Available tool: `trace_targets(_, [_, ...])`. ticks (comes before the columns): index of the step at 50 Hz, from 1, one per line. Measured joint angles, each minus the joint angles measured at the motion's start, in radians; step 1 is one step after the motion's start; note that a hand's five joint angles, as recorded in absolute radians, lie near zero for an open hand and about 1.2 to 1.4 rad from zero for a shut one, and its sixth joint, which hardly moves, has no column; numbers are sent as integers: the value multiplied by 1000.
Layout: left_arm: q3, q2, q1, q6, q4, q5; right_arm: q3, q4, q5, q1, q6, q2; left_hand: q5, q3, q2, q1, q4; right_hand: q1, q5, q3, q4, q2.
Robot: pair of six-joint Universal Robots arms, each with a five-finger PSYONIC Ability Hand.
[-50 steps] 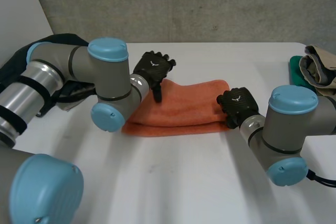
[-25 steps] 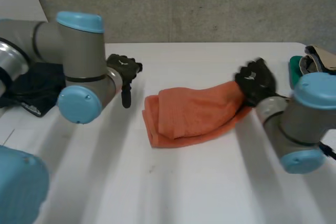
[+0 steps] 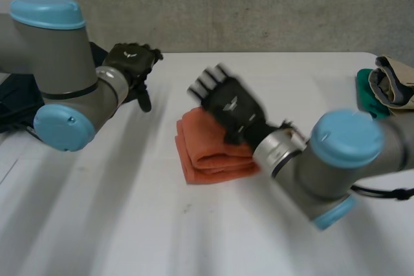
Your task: Fold the laundry.
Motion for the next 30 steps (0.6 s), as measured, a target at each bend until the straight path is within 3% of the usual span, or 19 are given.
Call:
trace_targets(6, [138, -58, -68, -59, 9, 34, -136, 226, 30, -127, 425, -34, 0, 0, 0, 0, 0, 0, 0, 0, 0, 0])
trace_targets(9, [210, -101, -106, -86, 4, 65, -215, 350, 27, -174, 488, -2, 0, 0, 0, 0, 0, 0, 0, 0, 0, 0])
trace_targets(17, [440, -297, -200, -145, -116, 93, -481, 674, 2, -240, 440, 162, 0, 0, 0, 0, 0, 0, 0, 0, 0, 0])
trace_targets(23, [627, -467, -225, -163, -335, -34, -669, 853, -60, -234, 399, 301, 0, 0, 0, 0, 0, 0, 0, 0, 0, 0])
trace_targets(30, [680, -537, -223, -168, -505, -156, -770, 931, -99, -207, 388, 390, 0, 0, 0, 0, 0, 0, 0, 0, 0, 0])
